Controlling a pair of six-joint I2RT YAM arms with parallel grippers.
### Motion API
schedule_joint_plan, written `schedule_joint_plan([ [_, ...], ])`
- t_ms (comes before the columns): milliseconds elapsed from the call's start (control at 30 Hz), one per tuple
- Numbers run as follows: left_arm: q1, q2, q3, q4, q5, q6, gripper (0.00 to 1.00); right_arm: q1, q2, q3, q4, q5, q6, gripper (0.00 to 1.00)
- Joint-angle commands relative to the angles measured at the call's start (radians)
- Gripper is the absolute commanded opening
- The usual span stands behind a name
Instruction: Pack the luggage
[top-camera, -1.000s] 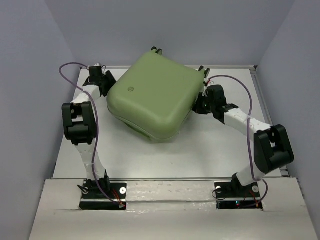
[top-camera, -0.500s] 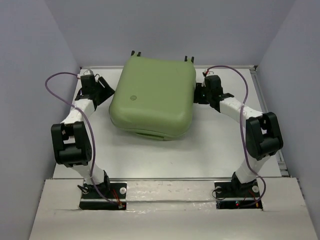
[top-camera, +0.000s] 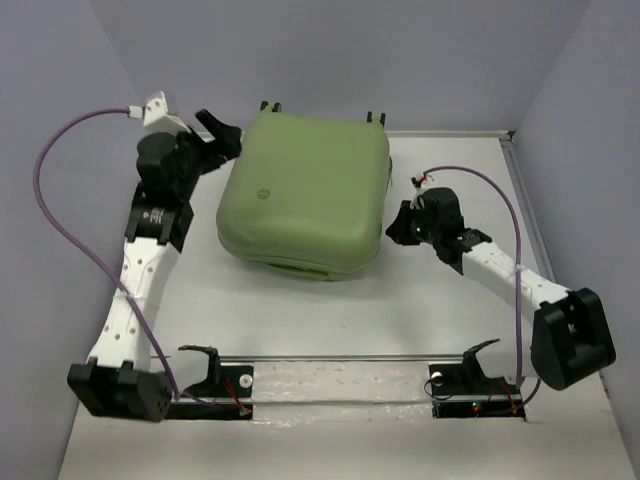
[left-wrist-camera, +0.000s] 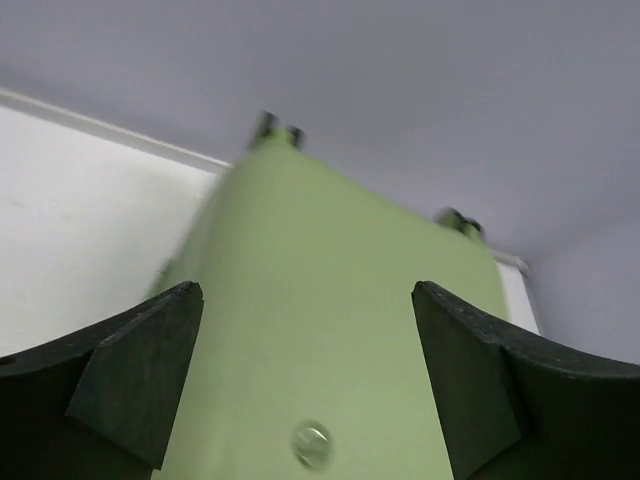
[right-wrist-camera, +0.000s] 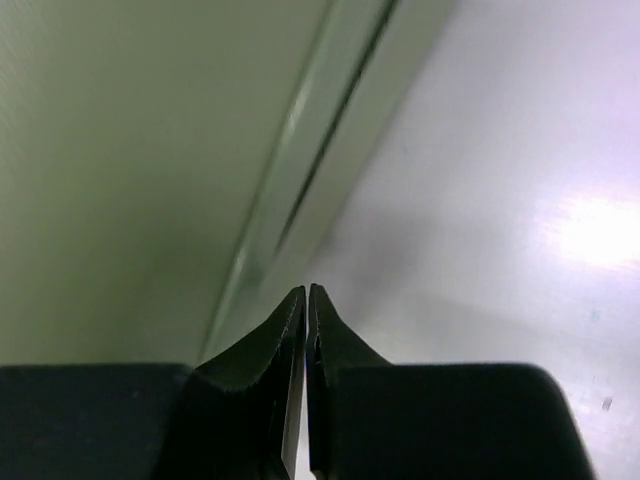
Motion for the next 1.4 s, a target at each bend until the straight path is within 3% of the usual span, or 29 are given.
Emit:
schedule_joint_plan([
  [0,-0.255,-0.166,-0.163,-0.049,0.002,0.113,0.88,0.030,-0.161,-0.117,0.012,-0.058,0.032,0.07],
  [33,-0.334,-0.252,-0.202,-0.058,0.006,0.121,0.81,0.047,-0.200,-0.145,0.007,-0.078,0.036,0.07],
  [67,-0.367,-0.298,-0.246,-0.069,0.014,0.119,0.70,0.057,-0.235,-0.194,-0.004,-0.091,0.046,0.07],
  [100,-0.396,-0.344,-0.318,-0.077,0.046,0.116,0.52,0.080,-0.290,-0.212,-0.011,-0.104,0.051,0.07],
  [133,-0.439,-0.436,-0.354,-0.078,0.075,0.104,0.43,0.093,-0.309,-0.228,-0.017,-0.143,0.058,0.07],
  [200,-0.468,-0.507,-0.452,-0.089,0.133,0.084,0.28,0.114,-0.330,-0.263,-0.013,-0.184,0.075,0.07],
  [300,-0.501,-0.565,-0.547,-0.123,0.265,0.064,0.21,0.163,-0.315,-0.248,0.016,-0.223,0.085,0.07],
  [400,-0.560,-0.569,-0.631,-0.129,0.290,0.052,0.19,0.173,-0.277,-0.211,0.070,-0.258,0.082,0.07],
  [467,-0.588,-0.553,-0.664,-0.126,0.223,0.036,0.19,0.173,-0.243,-0.152,0.071,-0.255,0.075,0.07],
  [700,-0.633,-0.451,-0.757,0.061,0.229,-0.050,0.21,0.173,-0.211,-0.085,0.137,-0.229,0.077,0.07],
  [933,-0.725,-0.305,-0.782,0.194,0.146,-0.103,0.23,0.173,-0.211,-0.041,0.180,-0.206,0.071,0.07],
  [1133,-0.769,-0.289,-0.778,0.279,0.101,-0.140,0.25,0.173,-0.156,-0.075,0.167,-0.203,0.051,0.08],
  [1367,-0.775,-0.219,-0.773,0.322,0.043,-0.145,0.25,0.173,-0.289,-0.188,0.137,-0.189,-0.033,0.28],
])
